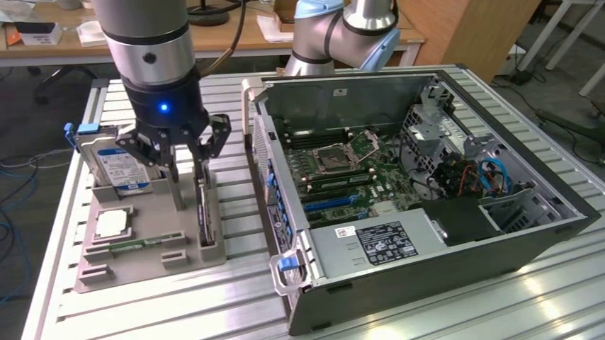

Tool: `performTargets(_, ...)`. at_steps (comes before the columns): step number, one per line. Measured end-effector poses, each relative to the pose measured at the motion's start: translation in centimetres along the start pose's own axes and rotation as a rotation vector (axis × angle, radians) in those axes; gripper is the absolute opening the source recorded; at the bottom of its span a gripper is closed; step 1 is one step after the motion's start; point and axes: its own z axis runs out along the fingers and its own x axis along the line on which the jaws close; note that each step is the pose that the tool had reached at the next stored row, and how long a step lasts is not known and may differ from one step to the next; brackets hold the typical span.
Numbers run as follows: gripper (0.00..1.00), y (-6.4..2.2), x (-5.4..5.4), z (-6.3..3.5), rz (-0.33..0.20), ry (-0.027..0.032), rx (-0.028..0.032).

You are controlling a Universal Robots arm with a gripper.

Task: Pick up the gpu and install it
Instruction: 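Pick up the gpu and move the gpu toward the slot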

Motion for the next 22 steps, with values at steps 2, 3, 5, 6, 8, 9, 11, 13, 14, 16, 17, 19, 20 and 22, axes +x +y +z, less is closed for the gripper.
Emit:
performTargets(2,0.41,-0.01,0.0,0.1,0.0,0.0,0.0)
performTargets(3,0.41,-0.01,0.0,0.15,0.0,0.0,0.0)
performTargets(5,0.41,-0.02,0.0,0.26,0.0,0.0,0.0)
performTargets(6,0.41,-0.02,0.0,0.32,0.0,0.0,0.0)
performTargets(8,0.41,-0.03,0.0,0.43,0.0,0.0001,0.0)
performTargets(9,0.41,-0.04,0.0,0.48,0.0,0.0001,0.0001)
performTargets(11,0.41,-0.06,0.0,0.81,-0.001,0.0001,0.0)
performTargets(13,0.41,-0.08,0.0,1.17,-0.001,0.0011,0.0001)
performTargets(14,0.41,-0.09,0.0,1.28,-0.001,0.0022,0.0)
performTargets(16,0.41,-0.14,0.0,1.48,-0.001,0.0054,-0.0004)
performTargets(17,0.41,-0.16,0.0,1.55,-0.001,0.0072,-0.0009)
performTargets(19,0.41,-0.22,-0.2,1.67,0.0,0.0111,-0.0021)
performTargets(20,0.41,-0.25,-0.3,1.72,0.0,0.0128,-0.0032)
performTargets(22,0.41,-0.29,-0.5,1.82,0.0,0.015,-0.0051)
